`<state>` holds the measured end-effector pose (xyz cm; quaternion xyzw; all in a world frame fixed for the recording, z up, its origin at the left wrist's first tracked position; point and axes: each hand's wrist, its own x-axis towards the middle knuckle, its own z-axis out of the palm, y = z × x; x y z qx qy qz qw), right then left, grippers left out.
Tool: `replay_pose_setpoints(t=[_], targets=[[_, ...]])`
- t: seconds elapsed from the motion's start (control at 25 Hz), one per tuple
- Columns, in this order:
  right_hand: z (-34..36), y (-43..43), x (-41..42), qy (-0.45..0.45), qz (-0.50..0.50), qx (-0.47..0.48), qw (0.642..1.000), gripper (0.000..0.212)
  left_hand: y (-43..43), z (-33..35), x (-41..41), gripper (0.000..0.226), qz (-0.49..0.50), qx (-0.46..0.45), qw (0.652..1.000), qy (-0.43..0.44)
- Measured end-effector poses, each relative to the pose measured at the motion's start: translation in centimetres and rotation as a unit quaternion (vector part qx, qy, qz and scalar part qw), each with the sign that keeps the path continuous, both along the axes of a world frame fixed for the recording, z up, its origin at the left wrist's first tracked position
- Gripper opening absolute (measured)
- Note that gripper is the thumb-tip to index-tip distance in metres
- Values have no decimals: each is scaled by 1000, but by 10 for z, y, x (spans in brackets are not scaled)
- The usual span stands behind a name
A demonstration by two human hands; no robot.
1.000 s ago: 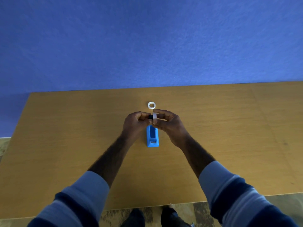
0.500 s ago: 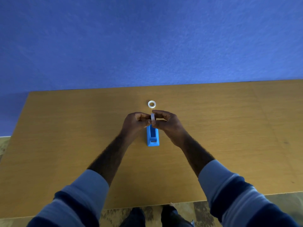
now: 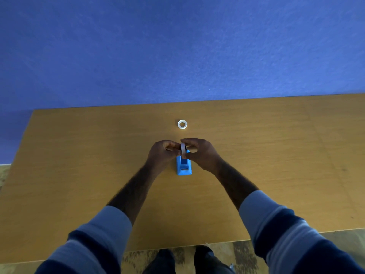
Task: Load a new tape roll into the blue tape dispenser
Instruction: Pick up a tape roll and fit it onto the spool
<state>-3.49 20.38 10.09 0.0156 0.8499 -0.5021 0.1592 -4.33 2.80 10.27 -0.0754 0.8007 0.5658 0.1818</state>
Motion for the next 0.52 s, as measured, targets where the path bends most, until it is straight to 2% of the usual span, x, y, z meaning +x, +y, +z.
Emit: replay_pose_setpoints(t=[0.2, 0.36, 0.52], targets=[[-11, -4, 2, 10, 14, 123, 992, 49, 3, -18, 5, 13, -11, -54, 998, 33], [-15, -8, 7, 32, 17, 120, 992, 39, 6, -31, 8, 13, -8, -87, 995, 52], [-17, -9, 10, 21, 23, 117, 993, 39, 6, -40, 10, 15, -4, -101, 993, 69]])
